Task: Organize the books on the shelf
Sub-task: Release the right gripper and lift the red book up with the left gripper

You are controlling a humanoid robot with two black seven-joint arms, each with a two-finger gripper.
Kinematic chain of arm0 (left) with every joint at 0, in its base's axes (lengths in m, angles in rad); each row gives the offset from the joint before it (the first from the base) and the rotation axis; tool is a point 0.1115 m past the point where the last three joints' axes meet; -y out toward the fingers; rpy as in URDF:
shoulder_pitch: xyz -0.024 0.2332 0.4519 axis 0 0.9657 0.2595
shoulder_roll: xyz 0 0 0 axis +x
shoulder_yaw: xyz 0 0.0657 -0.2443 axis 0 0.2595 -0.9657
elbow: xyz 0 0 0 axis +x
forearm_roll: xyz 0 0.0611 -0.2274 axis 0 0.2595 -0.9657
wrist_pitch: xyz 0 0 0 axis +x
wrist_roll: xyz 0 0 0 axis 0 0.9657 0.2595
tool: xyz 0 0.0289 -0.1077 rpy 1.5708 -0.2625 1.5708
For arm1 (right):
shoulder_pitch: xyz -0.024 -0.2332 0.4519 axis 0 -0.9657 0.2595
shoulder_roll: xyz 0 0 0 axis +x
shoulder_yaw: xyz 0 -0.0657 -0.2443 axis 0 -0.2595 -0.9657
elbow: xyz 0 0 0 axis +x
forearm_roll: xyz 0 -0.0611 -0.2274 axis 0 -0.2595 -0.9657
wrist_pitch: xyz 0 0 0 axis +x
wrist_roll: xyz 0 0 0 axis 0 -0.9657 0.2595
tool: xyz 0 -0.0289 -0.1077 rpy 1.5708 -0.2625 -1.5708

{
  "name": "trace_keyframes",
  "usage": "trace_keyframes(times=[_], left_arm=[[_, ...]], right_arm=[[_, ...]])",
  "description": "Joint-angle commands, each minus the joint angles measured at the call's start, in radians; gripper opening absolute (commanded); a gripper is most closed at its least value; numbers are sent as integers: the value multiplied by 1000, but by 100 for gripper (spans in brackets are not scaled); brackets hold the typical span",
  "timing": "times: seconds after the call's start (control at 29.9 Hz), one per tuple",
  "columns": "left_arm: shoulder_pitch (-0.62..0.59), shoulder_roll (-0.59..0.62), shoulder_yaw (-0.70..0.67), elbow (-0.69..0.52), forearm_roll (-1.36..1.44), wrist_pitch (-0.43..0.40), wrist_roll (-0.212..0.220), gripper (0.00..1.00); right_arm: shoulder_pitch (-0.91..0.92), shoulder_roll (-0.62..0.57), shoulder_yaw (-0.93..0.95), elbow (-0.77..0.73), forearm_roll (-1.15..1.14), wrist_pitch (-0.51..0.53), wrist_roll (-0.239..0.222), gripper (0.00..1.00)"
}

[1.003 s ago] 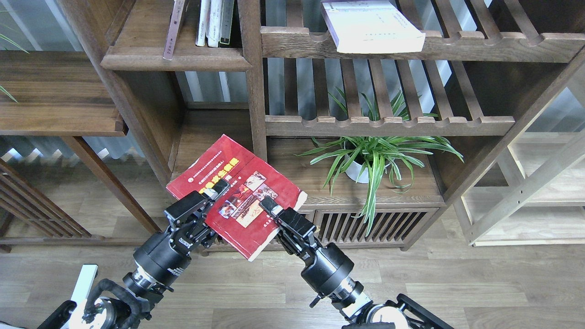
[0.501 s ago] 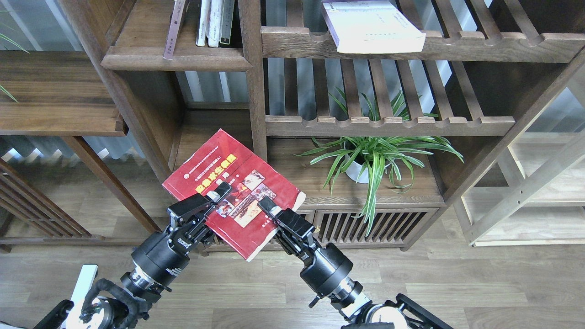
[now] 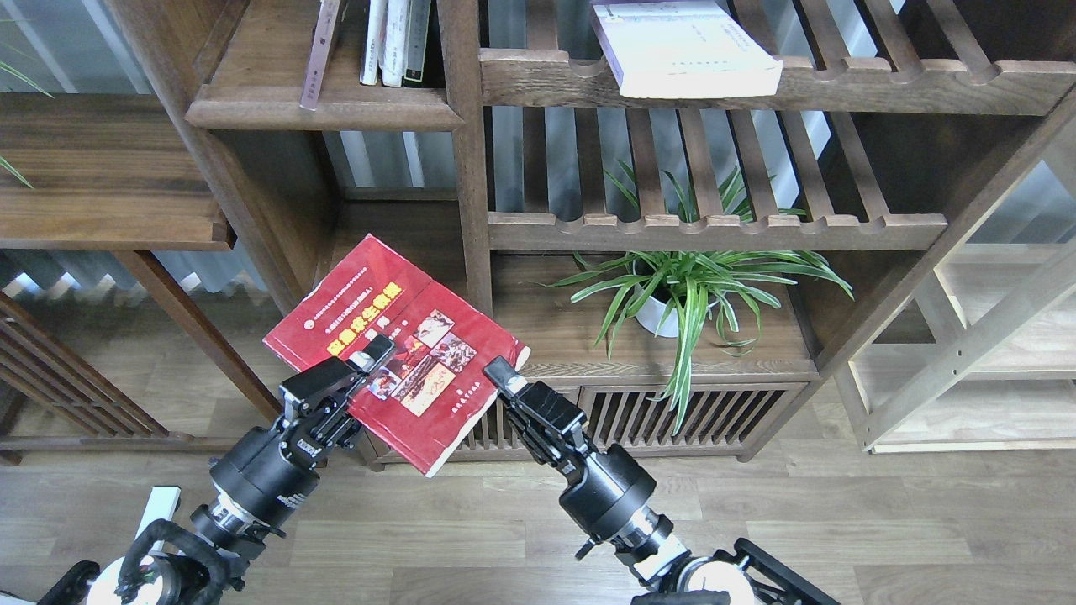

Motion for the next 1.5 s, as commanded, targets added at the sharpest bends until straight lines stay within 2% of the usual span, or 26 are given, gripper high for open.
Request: trace_keyframes(times=[0.0,0.13,0.3,0.67,0.97,1.14,1.47], left_arm=[[12,-1,-43,-3,57,0,1,0],[22,-4,-125,-5,198,0,1,0],[26,-1,-221,-68,393,0,1,0],[31,-1,-436,-235,734,0,1,0],[-7,19,-599,-269,757,0,1,0],[-76,91,-651,-270,758,0,1,0],[-194,323,-680,-264,760,0,1,1]], right_arm=[[-1,0,38,-7,-5,0,-1,79],[-6,0,109,-17,-4,0,-1,89],[-6,-13,164,-34,1,0,-1,93],[0,-12,189,-66,18,0,-3,94],[49,-3,184,-109,30,0,-3,94],[75,0,184,-123,39,-1,-3,94],[106,0,179,-138,59,-1,-3,94]])
